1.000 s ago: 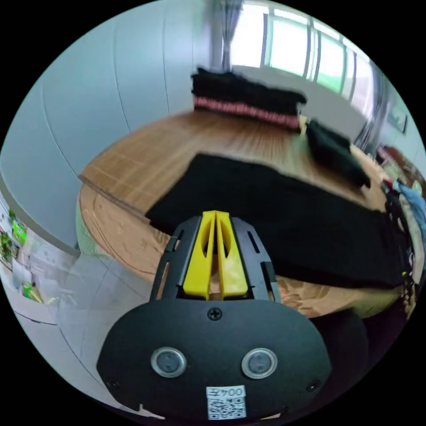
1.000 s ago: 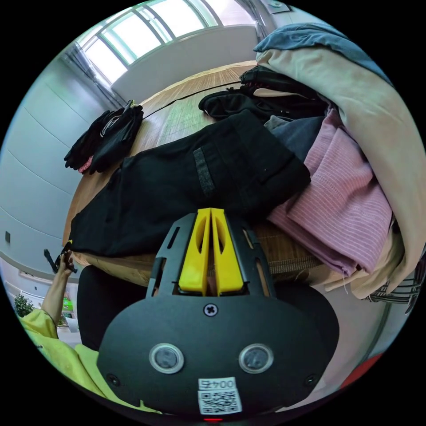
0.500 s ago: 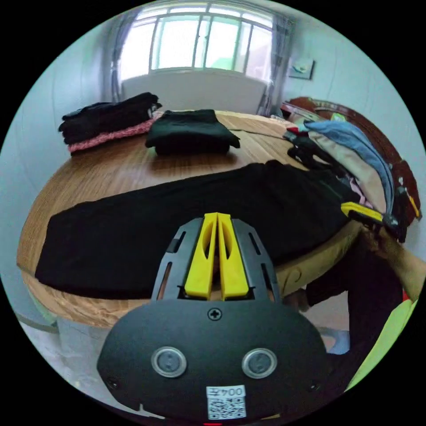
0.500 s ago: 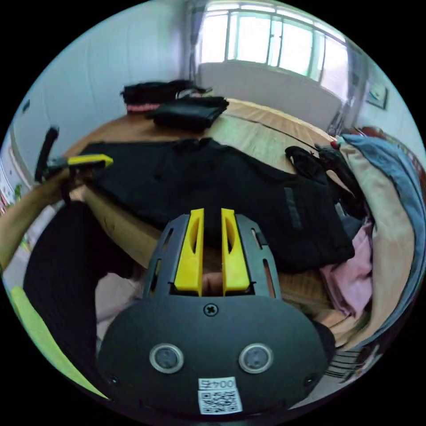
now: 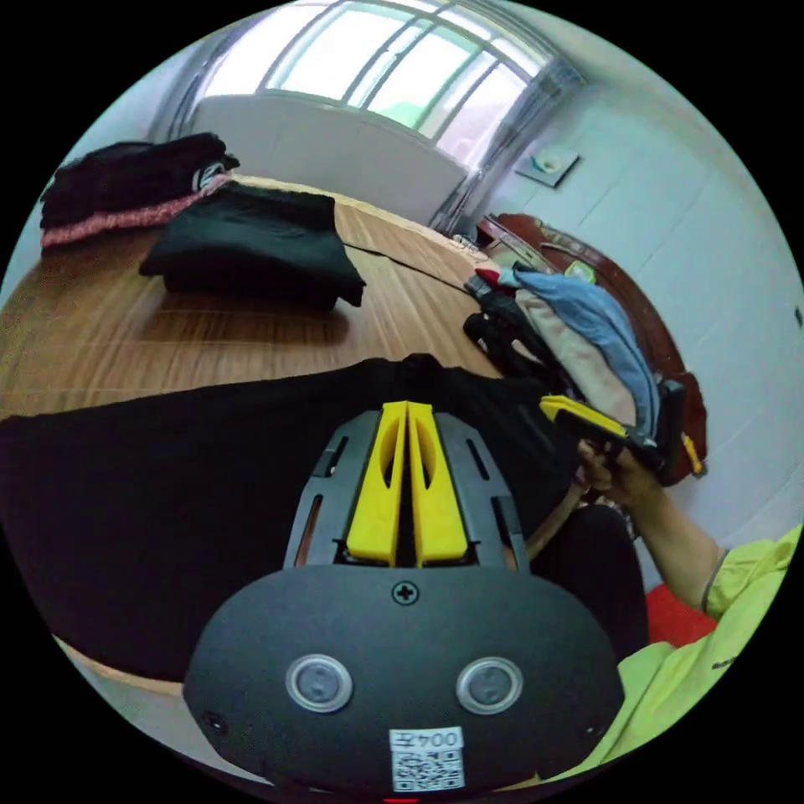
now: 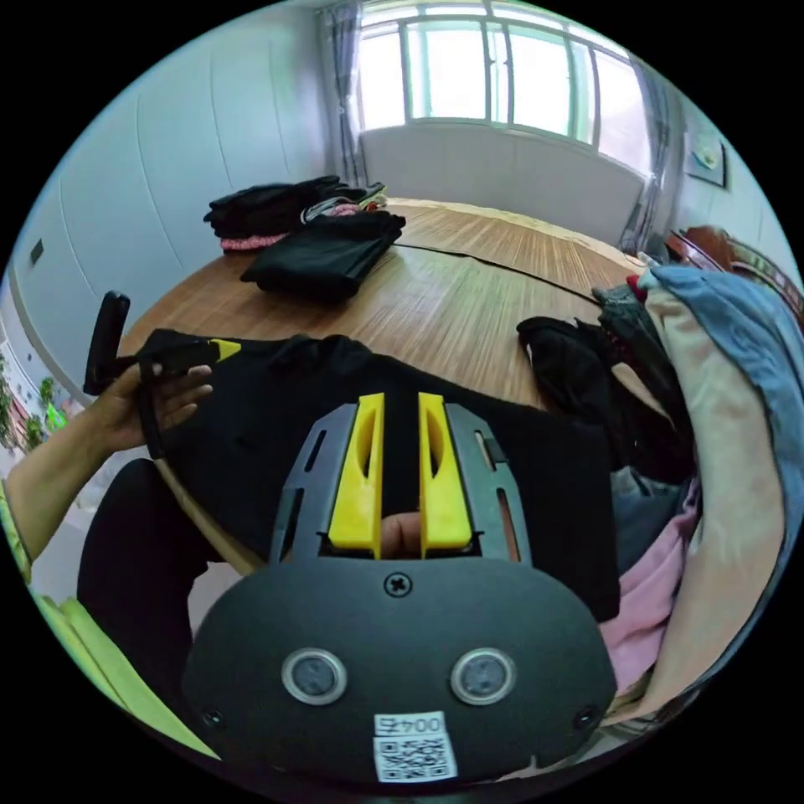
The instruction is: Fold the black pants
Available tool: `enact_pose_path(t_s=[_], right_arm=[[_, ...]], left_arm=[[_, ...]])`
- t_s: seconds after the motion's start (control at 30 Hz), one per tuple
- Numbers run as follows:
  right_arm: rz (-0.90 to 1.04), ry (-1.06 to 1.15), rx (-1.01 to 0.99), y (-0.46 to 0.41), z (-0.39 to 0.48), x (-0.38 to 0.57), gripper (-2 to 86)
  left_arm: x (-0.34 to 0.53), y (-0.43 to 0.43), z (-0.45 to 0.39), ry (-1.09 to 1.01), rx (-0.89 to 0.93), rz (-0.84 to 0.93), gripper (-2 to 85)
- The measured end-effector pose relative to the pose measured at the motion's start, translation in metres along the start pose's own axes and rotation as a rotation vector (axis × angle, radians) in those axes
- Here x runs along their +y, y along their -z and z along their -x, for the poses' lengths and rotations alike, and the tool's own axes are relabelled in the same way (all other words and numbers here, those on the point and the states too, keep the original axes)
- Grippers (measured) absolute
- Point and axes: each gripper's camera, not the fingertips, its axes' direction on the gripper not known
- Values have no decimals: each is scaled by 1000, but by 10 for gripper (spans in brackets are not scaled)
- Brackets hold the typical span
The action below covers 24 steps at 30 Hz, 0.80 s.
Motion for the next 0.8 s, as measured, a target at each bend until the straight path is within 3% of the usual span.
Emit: enact_pose_path(t_s=[0.13,0.27,0.4,0.5,0.63,0.8], right_arm=[[119,159,34,-48,-3,-50,105],[215,279,-35,-87,-11,-81,131],[356,302,-139,-117,-24,-93,63],[316,411,-67,-106,-19,-92,42],[194,203,-87,-106,-45,-69,53],[169,133,-21,-76,-57,-63,59]], left_arm=[[-7,-39,39,147,151,-96,1],[10,-38,66,271,158,-160,1],[9,-38,64,298,108,-175,1],[16,-33,74,381,90,-225,1],[20,-28,80,443,72,-287,1],[12,-31,69,404,61,-261,1]])
